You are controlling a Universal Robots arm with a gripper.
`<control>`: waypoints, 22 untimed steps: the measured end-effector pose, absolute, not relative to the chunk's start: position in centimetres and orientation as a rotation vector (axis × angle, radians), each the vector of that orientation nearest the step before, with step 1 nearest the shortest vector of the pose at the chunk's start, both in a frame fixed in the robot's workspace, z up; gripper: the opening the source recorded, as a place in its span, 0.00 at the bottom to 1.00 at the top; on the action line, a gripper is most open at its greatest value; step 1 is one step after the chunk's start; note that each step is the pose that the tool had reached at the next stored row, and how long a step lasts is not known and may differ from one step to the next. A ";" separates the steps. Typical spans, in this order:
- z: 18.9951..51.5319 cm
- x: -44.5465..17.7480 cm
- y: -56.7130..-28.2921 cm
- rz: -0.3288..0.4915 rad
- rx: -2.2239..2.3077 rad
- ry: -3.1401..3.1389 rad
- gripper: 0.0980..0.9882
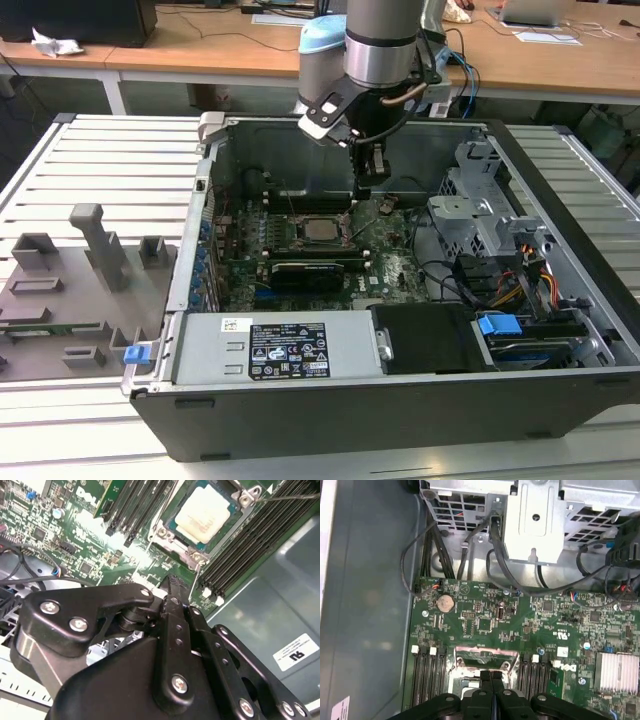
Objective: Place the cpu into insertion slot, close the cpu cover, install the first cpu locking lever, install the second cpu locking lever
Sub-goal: 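Close the cpu cover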
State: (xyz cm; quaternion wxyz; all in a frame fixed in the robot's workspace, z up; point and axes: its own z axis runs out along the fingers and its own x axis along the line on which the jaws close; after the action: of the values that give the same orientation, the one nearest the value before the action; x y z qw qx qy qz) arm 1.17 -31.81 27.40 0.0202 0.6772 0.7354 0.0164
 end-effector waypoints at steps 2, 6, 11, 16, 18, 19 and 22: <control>27.3 1.4 -31.8 0.051 2.101 2.281 0.01; 27.0 2.2 -31.8 0.051 2.100 2.281 0.01; 27.0 2.9 -31.8 0.051 2.101 2.281 0.01; 26.9 3.3 -31.8 0.051 2.100 2.281 0.01; 26.9 3.4 -31.8 0.051 2.100 2.281 0.01; 26.9 3.4 -31.8 0.051 2.101 2.281 0.01; 26.9 3.4 -31.8 0.051 2.100 2.281 0.01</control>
State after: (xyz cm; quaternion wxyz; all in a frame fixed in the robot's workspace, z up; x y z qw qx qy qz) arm 3.45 -31.80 26.91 0.0202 0.6771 0.7354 0.0164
